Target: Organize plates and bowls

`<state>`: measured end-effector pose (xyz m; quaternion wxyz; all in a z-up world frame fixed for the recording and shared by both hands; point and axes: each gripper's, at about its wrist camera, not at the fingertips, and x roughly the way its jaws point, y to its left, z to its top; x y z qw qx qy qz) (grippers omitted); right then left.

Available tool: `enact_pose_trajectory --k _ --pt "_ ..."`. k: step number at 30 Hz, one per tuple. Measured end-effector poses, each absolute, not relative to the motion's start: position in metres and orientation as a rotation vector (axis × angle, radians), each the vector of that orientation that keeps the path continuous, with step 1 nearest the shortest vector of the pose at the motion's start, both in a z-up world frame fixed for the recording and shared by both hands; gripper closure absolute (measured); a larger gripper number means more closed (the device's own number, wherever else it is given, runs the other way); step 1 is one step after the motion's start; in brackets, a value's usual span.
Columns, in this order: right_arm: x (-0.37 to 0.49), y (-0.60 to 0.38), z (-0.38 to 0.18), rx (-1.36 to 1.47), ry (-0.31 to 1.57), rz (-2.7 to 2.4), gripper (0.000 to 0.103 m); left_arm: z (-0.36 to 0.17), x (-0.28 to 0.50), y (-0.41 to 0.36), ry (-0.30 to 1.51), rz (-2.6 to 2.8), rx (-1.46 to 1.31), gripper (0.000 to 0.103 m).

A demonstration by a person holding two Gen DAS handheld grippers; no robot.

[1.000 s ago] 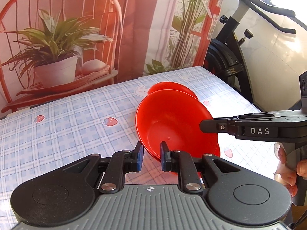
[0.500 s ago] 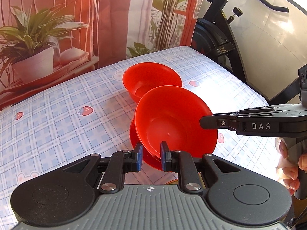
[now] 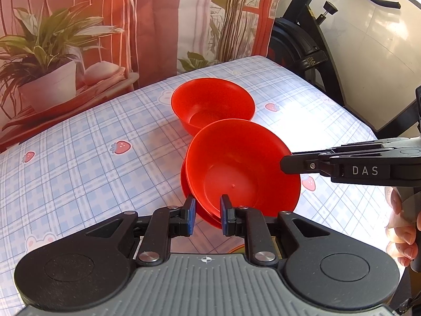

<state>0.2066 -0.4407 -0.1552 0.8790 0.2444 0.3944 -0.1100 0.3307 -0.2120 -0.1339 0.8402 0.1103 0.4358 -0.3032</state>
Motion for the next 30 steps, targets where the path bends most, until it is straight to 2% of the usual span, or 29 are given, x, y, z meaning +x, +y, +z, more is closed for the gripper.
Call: enact_pose_trajectory --k 3,5,6,18,30 --pt "0.206 -0.441 -0.155 0.499 0.821 -0.235 0.094 -0.133 0.331 -0.213 0.926 -0.634 0.234 0.080" --pt "0.206 -0.440 -0.154 0.496 0.817 -0.232 0.094 -0.134 0.333 -0.213 0.932 -0.626 0.241 0.069" --pt "0.206 -0.440 -0.153 0.490 0.814 -0.231 0.094 -0.134 0.333 -0.213 0.934 -0.623 0.240 0.068" --pt "0.228 -0.455 -0.142 0.365 0.703 -0.263 0.090 -0.127 0.368 -0.206 0.924 -0.561 0.109 0.068" --pt "0.265 -0.486 -0.179 0.459 0.665 -0.367 0.087 -0.140 0.409 -0.237 0.831 -0.510 0.085 0.068"
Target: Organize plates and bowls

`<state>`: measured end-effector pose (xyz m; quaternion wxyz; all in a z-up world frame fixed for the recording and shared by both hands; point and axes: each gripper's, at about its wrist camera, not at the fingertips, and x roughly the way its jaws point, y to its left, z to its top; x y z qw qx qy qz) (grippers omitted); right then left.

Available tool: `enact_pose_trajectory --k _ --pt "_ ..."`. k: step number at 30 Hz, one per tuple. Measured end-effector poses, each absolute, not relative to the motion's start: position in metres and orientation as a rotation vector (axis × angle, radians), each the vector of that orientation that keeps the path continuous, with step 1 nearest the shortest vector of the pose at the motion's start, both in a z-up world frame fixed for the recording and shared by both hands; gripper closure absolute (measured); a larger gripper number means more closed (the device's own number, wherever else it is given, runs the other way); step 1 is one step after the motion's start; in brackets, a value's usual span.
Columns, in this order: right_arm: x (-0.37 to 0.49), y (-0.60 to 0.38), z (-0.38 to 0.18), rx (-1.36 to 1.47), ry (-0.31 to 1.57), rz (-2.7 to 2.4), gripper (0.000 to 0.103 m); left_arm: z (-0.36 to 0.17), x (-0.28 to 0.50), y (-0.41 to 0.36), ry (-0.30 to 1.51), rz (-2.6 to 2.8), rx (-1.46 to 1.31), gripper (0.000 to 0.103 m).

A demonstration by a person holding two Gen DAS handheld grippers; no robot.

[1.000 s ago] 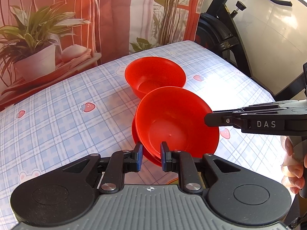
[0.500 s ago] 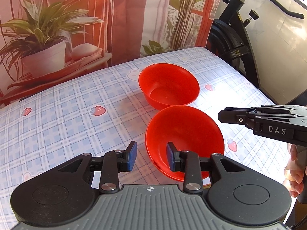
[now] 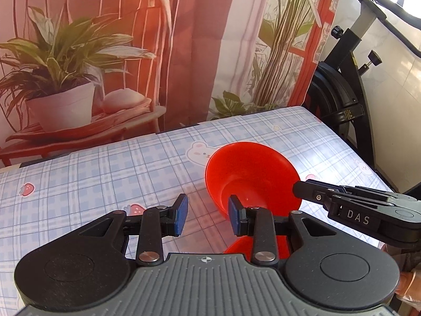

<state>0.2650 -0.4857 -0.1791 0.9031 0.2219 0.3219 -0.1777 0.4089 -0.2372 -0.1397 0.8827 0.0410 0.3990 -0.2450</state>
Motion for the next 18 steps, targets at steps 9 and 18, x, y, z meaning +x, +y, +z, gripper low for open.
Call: enact_pose_trajectory --k 9,18 --pt "0.272 -0.484 -0.186 0.469 0.677 -0.362 0.089 -0.158 0.420 -0.251 0.861 -0.536 0.060 0.068" --pt "0.271 -0.480 -0.176 0.465 0.662 -0.379 0.090 -0.151 0.419 -0.249 0.824 -0.524 0.052 0.087"
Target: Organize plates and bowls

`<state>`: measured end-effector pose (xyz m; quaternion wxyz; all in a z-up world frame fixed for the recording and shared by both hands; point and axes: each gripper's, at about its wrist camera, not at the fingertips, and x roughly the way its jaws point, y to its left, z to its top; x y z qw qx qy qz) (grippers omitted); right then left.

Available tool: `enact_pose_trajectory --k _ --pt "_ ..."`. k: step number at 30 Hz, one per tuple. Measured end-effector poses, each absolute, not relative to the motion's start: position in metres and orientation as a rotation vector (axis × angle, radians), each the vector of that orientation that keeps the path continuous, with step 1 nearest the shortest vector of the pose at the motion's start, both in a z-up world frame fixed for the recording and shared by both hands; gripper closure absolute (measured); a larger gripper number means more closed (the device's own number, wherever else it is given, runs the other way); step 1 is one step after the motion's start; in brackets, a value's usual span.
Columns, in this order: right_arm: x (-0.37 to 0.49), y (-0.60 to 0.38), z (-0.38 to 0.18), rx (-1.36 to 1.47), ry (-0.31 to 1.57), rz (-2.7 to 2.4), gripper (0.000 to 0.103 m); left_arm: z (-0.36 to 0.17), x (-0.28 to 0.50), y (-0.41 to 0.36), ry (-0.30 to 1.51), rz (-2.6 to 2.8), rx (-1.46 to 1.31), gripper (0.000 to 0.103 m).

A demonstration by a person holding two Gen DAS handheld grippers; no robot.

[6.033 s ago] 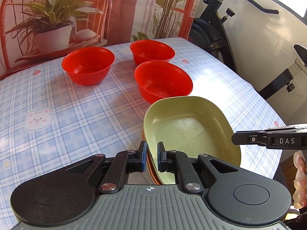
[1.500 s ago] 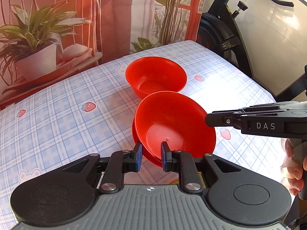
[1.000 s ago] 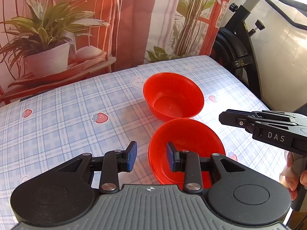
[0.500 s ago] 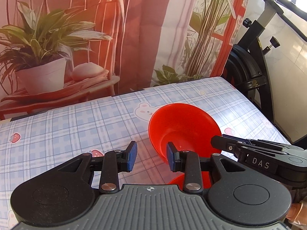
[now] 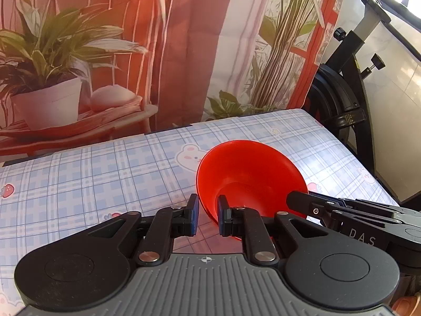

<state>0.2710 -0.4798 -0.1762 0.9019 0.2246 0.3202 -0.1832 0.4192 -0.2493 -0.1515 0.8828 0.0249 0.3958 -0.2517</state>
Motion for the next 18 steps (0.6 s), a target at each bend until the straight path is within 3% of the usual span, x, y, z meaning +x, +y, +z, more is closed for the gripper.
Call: enact_pose_trajectory --k 8,18 --pt "0.264 -0.463 -0.147 0.461 0.600 -0.390 0.091 -0.114 0.393 -0.244 0.698 -0.500 0.094 0.087" --pt "0.242 -0.443 -0.124 0.472 0.588 -0.395 0.091 -0.089 0.363 -0.224 0.694 -0.557 0.073 0.087"
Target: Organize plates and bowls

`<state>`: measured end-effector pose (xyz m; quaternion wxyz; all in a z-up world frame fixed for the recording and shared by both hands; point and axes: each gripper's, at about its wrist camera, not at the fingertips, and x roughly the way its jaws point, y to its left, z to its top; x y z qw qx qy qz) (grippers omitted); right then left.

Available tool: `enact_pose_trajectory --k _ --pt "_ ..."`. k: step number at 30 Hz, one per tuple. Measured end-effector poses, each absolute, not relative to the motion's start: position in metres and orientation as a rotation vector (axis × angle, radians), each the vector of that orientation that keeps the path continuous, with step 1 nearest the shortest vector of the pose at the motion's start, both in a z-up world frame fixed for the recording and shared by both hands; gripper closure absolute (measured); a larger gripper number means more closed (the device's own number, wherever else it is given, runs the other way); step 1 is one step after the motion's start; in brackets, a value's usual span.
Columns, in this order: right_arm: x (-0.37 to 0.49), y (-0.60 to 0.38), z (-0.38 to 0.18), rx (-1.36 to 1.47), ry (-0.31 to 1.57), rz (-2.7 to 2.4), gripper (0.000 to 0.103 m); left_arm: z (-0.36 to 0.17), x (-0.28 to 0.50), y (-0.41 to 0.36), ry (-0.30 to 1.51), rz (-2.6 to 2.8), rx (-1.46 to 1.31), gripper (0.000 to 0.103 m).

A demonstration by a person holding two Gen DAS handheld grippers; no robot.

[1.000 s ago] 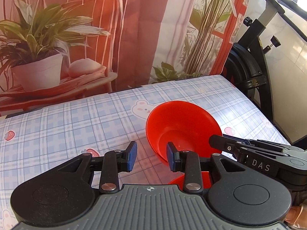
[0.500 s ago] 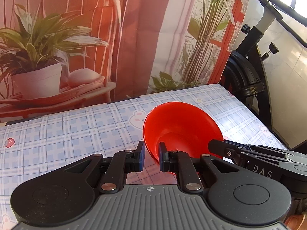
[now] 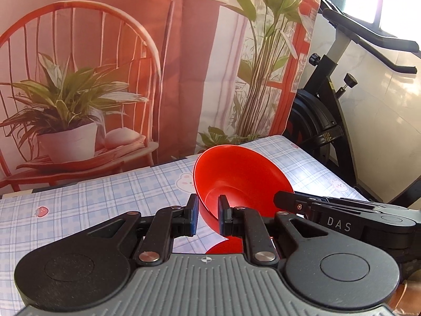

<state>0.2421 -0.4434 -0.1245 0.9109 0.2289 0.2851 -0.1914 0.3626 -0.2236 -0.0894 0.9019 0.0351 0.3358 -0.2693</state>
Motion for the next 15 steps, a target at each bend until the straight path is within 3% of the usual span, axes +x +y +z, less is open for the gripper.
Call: enact_pose_trajectory --k 15 --pt "0.212 -0.413 -0.132 0.508 0.606 -0.411 0.091 -0.104 0.334 -0.191 0.780 -0.624 0.021 0.085"
